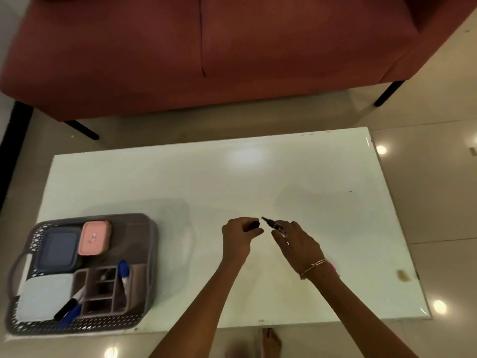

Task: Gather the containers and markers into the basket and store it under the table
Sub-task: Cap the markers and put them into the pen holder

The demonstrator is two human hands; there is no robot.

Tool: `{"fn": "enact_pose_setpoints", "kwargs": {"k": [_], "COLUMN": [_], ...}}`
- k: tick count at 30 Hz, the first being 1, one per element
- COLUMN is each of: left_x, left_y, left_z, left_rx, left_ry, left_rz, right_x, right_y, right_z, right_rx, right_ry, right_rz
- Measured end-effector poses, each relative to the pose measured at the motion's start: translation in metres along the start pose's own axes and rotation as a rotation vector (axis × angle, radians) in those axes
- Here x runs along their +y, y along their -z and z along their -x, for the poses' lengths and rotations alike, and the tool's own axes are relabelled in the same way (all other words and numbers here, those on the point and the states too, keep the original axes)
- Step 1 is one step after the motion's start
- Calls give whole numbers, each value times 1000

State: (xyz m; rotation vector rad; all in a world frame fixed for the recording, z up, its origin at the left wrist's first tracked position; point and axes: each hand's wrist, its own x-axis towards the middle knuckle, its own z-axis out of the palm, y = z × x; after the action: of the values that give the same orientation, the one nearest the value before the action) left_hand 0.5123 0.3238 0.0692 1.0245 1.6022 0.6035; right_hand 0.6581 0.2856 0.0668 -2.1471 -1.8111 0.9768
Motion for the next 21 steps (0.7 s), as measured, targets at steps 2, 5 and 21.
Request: {"fn": "enact_pose_setpoints", "kwargs": {"k": [2, 5, 21], "left_x": [-4, -10, -62], "left_y": [24, 55, 180], "left_z": [5, 14, 61], "left_rx": [13, 31, -128], "left_ry": [-47, -93, -420], "left_rz": [-59, -118, -917], "right_x": [-16, -39, -155], "right_y": [-6, -17, -77], "right_z": [8, 16, 44], "right_rx": [6, 3, -296], "right_ry": [86, 161, 285], "right_rz": [170, 292, 261]}}
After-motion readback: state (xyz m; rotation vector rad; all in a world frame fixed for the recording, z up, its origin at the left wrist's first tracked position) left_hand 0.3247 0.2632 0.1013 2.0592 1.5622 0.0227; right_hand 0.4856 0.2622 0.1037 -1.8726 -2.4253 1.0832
